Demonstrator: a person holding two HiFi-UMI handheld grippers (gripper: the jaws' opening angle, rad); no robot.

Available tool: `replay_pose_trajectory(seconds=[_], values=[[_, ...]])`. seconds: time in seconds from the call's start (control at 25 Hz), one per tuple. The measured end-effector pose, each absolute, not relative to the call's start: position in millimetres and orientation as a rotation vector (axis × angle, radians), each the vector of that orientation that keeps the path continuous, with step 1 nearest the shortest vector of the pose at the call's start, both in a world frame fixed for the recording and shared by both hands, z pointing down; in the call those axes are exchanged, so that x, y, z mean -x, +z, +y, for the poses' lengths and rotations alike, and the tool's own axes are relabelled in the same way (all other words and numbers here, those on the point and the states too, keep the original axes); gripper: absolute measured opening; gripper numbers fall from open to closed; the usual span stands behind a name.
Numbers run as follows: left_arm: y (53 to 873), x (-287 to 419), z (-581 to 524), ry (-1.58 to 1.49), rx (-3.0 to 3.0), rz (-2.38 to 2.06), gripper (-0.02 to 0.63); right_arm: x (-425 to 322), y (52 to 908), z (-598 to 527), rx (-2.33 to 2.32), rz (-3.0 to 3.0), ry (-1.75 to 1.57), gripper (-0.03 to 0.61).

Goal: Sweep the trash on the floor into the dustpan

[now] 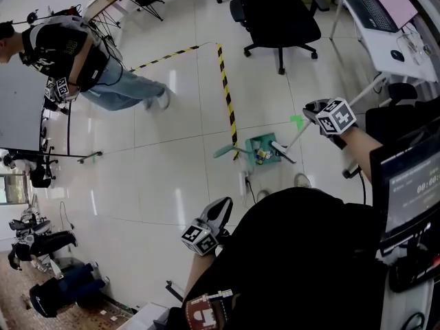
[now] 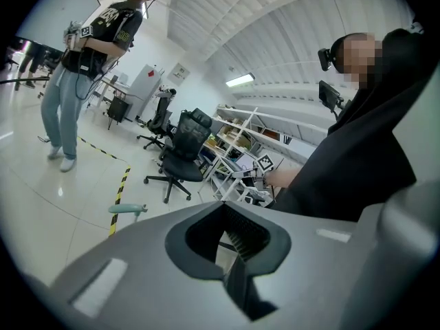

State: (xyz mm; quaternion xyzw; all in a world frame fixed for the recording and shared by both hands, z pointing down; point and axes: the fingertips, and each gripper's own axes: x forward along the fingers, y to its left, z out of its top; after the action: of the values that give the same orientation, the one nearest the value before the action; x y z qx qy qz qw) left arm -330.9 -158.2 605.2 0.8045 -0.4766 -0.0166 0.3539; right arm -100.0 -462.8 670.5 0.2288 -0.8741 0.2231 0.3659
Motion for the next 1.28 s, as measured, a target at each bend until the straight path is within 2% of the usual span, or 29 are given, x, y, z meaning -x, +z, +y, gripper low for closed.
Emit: replay_pose_trajectory(seconds=[0.44, 0.72, 0.96, 1.28], values=[[605, 339, -166, -0.063, -2.116, -1.183, 0.002, 67, 664, -469, -0.705, -2.162, 0.532, 0.055], [609, 347, -155, -0.051, -2.219, -1.061, 0.002, 49, 634, -423, -0.822, -2.167, 0.514, 0.057], [610, 355, -145, -0.043, -2.292, -0.903, 0.002, 17, 573, -365, -1.014, -2.164, 0.509, 0.057], [584, 280, -132, -0.034, -2.418, -0.756, 0.002, -50, 546, -280, -1.106, -2.191, 0.560, 0.056]])
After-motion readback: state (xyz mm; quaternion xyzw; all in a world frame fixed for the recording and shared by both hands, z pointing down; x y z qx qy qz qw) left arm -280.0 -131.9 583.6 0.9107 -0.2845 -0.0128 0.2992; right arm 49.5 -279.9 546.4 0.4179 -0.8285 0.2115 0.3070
